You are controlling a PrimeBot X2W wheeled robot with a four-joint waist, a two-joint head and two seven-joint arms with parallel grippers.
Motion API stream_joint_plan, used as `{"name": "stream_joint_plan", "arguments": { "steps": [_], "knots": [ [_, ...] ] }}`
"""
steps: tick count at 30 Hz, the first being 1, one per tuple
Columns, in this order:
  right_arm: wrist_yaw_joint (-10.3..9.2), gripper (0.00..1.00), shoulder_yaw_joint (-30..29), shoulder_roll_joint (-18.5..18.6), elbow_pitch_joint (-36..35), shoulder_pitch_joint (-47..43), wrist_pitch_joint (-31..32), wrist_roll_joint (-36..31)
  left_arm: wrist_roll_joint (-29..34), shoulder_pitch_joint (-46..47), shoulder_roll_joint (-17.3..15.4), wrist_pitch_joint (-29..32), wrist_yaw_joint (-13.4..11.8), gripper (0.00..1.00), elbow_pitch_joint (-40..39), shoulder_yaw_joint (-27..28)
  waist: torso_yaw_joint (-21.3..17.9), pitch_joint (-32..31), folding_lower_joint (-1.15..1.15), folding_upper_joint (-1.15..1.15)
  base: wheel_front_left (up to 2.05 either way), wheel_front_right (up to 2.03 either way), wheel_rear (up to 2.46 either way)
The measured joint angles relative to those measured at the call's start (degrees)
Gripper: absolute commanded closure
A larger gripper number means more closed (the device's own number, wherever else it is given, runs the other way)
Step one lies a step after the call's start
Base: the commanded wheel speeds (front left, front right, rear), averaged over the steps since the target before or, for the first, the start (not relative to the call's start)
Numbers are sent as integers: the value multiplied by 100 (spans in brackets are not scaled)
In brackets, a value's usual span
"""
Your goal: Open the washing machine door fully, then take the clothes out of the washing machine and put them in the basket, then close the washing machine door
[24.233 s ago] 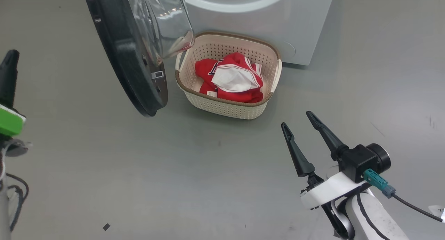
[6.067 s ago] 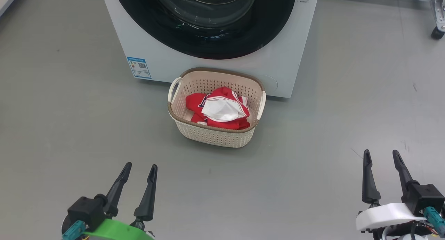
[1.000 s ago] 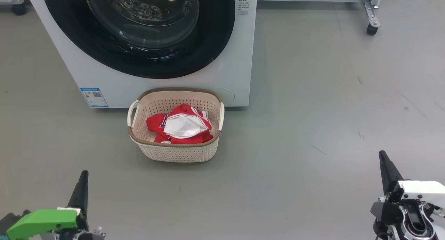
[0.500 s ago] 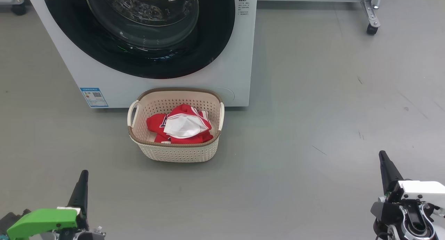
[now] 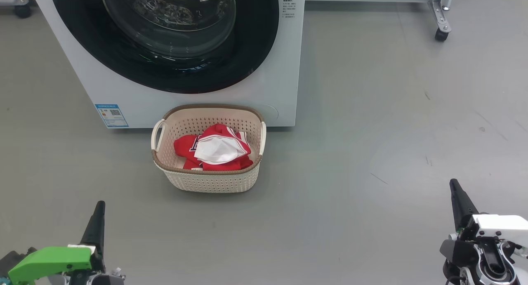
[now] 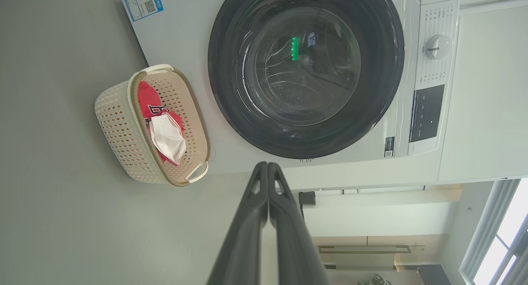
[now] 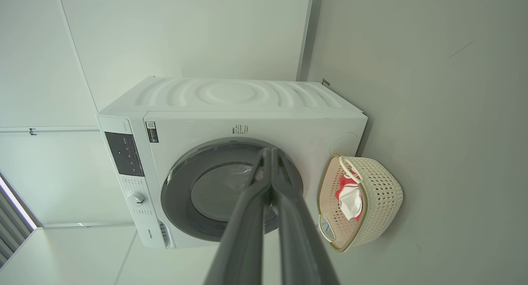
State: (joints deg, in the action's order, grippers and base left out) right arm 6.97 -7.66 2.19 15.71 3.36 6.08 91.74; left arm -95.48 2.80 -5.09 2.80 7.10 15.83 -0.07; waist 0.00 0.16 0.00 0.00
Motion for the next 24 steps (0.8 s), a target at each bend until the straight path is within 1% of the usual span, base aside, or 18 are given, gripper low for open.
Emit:
{"name": "stream_joint_plan", "arguments": {
  "steps": [24],
  "knots": [
    [0,100,-1,0,0,0,0,0,0,22,5,1,0,100,5,9,0,0,0,0,0,0,0]
  ]
}}
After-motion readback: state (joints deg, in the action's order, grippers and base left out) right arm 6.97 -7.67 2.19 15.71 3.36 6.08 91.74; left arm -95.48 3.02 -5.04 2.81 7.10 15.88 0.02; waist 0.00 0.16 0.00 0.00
